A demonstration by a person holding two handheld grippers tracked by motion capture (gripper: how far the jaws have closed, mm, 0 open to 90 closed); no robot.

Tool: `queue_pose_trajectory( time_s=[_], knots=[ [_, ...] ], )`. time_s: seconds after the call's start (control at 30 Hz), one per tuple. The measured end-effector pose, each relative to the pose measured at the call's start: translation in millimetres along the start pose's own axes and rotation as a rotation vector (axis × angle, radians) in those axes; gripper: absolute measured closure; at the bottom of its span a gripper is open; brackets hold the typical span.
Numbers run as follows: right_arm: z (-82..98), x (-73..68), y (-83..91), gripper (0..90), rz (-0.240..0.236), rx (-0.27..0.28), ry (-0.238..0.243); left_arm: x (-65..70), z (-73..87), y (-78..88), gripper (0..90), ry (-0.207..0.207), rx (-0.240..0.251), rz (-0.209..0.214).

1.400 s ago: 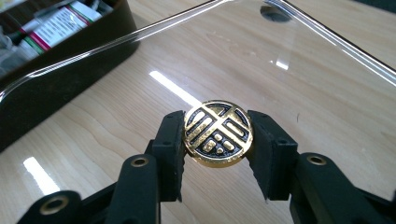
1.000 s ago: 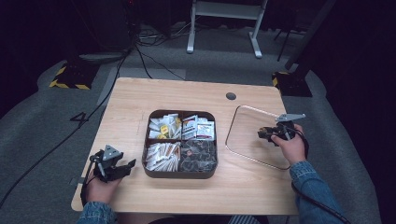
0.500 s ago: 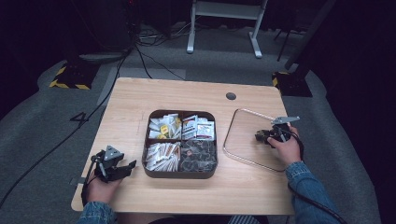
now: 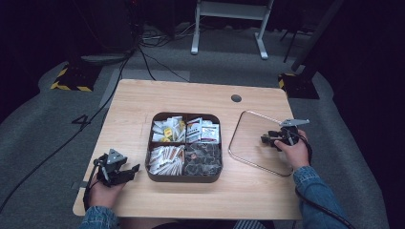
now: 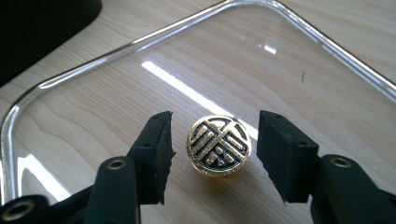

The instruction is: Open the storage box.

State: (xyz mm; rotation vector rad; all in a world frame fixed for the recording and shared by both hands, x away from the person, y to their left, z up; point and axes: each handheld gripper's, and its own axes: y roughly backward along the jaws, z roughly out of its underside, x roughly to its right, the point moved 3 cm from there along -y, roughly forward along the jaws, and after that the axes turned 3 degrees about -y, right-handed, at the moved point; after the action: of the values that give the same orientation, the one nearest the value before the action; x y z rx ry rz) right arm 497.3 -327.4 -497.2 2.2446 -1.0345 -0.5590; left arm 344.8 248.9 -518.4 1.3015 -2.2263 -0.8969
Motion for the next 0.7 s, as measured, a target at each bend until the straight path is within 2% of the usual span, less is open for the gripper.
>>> queue_pose_trajectory(
  time_s=[0.33,0.53,0.7],
  knots=[
    [1.0,-3.3,14.5,42.0,0.003,0.045,-0.014,0.3,1.3,2.5,40.0,0.002,-0.005,-0.001],
    [0.5,-23.0,33.4,43.5,-0.032,0.103,-0.021,-1.1,2.4,6.9,40.0,0.025,0.004,0.007],
    [2.1,-37.0,42.8,42.7,-0.057,0.157,-0.013,2.5,4.2,8.9,40.0,0.021,-0.001,0.019]
  ],
)
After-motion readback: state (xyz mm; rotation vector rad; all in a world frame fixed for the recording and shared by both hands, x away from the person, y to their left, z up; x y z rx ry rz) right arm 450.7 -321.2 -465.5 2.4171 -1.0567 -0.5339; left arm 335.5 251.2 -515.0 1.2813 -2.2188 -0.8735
